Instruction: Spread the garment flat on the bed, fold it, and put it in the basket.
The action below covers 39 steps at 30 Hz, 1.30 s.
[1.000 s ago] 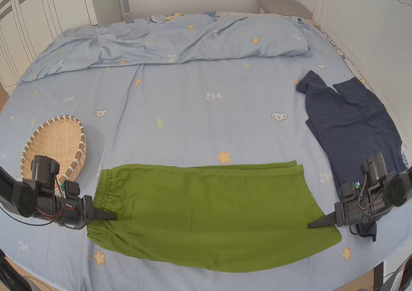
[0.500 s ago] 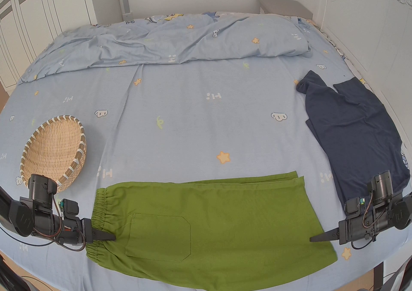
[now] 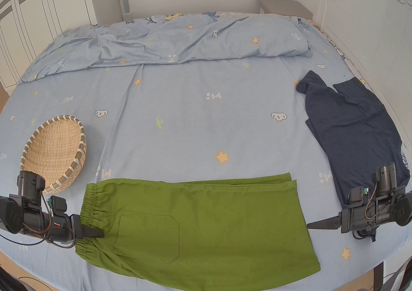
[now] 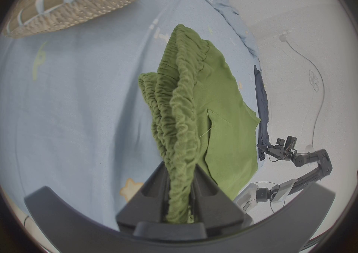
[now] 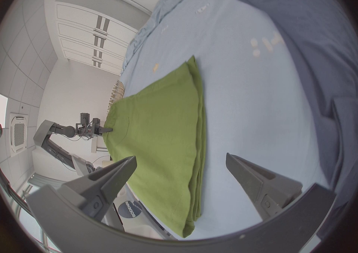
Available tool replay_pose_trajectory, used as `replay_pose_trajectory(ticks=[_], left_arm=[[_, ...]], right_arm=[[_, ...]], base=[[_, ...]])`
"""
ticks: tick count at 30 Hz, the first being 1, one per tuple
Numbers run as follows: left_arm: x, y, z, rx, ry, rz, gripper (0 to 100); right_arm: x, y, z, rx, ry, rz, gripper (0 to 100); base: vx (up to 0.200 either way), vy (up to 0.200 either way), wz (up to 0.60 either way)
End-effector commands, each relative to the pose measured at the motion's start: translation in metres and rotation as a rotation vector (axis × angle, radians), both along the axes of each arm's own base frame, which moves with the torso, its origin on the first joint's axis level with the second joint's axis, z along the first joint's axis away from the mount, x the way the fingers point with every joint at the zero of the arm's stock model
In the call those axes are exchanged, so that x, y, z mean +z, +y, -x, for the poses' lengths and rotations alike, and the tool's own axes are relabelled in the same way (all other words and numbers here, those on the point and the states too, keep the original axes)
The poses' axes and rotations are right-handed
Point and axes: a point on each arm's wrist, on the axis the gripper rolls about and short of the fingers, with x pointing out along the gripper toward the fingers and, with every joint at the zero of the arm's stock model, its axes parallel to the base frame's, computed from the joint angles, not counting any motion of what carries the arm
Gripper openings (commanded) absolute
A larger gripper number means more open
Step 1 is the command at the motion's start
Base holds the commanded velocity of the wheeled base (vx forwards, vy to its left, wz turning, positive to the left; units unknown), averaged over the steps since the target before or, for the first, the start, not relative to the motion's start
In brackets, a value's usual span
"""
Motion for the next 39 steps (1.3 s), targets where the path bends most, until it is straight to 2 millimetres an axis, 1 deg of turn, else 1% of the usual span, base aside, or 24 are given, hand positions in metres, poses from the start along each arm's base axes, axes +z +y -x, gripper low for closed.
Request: replay_pose_trajectory(ticks=[1, 2, 3, 4, 5, 6, 8, 10, 11, 15, 18, 20, 22, 24, 25, 28, 30, 31, 32, 33, 35, 36, 38, 39], left_arm=[[0.056, 0.01, 0.006, 0.071, -0.116, -0.056, 0], [0.056, 0.01, 0.006, 0.071, -0.116, -0.056, 0], [0.083, 0.013, 0.008, 0.095, -0.126, -0.103, 0], [0.085, 0.013, 0.009, 0.096, -0.127, -0.112, 0], [0.096, 0.015, 0.011, 0.098, -0.134, -0.158, 0], [0.101, 0.018, 0.012, 0.102, -0.127, -0.211, 0], [0.105, 0.022, 0.014, 0.117, -0.115, -0.308, 0], [0.105, 0.023, 0.013, 0.12, -0.111, -0.327, 0], [0.105, 0.024, 0.014, 0.117, -0.109, -0.387, 0], [0.105, 0.028, 0.014, 0.131, -0.111, -0.401, 0], [0.11, 0.032, 0.016, 0.138, -0.137, -0.425, 0], [0.118, 0.027, 0.02, 0.128, -0.166, -0.429, 0], [0.124, 0.018, 0.023, 0.091, -0.188, -0.424, 0], [0.125, 0.017, 0.023, 0.086, -0.192, -0.424, 0], [0.136, -0.004, 0.027, 0.013, -0.199, -0.392, 0], [0.149, -0.027, 0.028, -0.04, -0.189, -0.365, 0], [0.157, -0.038, 0.026, -0.053, -0.208, -0.365, 0], [0.157, -0.038, 0.026, -0.053, -0.208, -0.365, 0], [0.166, -0.052, 0.026, -0.072, -0.231, -0.358, 0], [0.17, -0.062, 0.025, -0.096, -0.239, -0.348, 0], [0.17, -0.075, 0.022, -0.126, -0.23, -0.337, 0], [0.17, -0.089, 0.02, -0.15, -0.219, -0.331, 0], [0.17, -0.089, 0.02, -0.15, -0.219, -0.331, 0], [0.167, -0.111, 0.023, -0.204, -0.23, -0.364, 0]], right_arm=[[0.04, -0.004, -0.01, -0.045, -0.176, -0.02, 100], [0.04, -0.004, -0.01, -0.045, -0.176, -0.02, 100], [0.063, -0.001, -0.017, -0.058, -0.22, -0.044, 100], [0.066, -0.001, -0.018, -0.059, -0.224, -0.046, 100], [0.076, -0.001, -0.017, -0.062, -0.237, -0.051, 100], [0.084, -0.001, -0.017, -0.061, -0.248, -0.051, 100], [0.09, -0.001, -0.016, -0.062, -0.251, -0.052, 100], [0.091, -0.001, -0.016, -0.061, -0.253, -0.053, 100], [0.089, -0.002, -0.015, -0.067, -0.242, -0.049, 100], [0.089, -0.005, -0.015, -0.081, -0.241, -0.045, 100], [0.089, -0.006, -0.016, -0.086, -0.242, -0.044, 100], [0.089, -0.003, -0.015, -0.077, -0.239, -0.045, 100], [0.089, -0.002, -0.014, -0.072, -0.239, -0.046, 100], [0.089, -0.002, -0.014, -0.072, -0.239, -0.046, 100], [0.089, -0.002, -0.014, -0.072, -0.239, -0.045, 100], [0.09, -0.003, -0.014, -0.076, -0.244, -0.045, 100], [0.09, -0.004, -0.015, -0.081, -0.244, -0.044, 100], [0.09, -0.004, -0.015, -0.081, -0.244, -0.044, 100], [0.09, -0.004, -0.015, -0.082, -0.242, -0.043, 100], [0.09, -0.004, -0.015, -0.083, -0.244, -0.042, 100], [0.09, -0.004, -0.015, -0.084, -0.244, -0.041, 100], [0.09, -0.005, -0.015, -0.086, -0.242, -0.041, 100], [0.09, -0.005, -0.015, -0.086, -0.242, -0.041, 100], [0.09, -0.005, -0.015, -0.086, -0.244, -0.041, 100]], base=[[0.0, 0.0, 0.0], [0.0, 0.0, 0.0], [0.0, 0.0, 0.0], [0.0, 0.0, 0.0], [0.0, 0.0, 0.0], [0.0, 0.0, 0.0], [0.0, 0.0, 0.0], [0.0, 0.0, 0.0], [0.0, 0.0, 0.0], [0.0, 0.0, 0.0], [0.0, 0.0, 0.0], [0.0, 0.0, 0.0], [0.0, 0.0, 0.0], [0.0, 0.0, 0.0], [0.0, 0.0, 0.0], [0.0, 0.0, 0.0], [0.0, 0.0, 0.0], [0.0, 0.0, 0.0], [0.0, 0.0, 0.0], [0.0, 0.0, 0.0], [0.0, 0.0, 0.0], [0.0, 0.0, 0.0], [0.0, 0.0, 0.0], [0.0, 0.0, 0.0]])
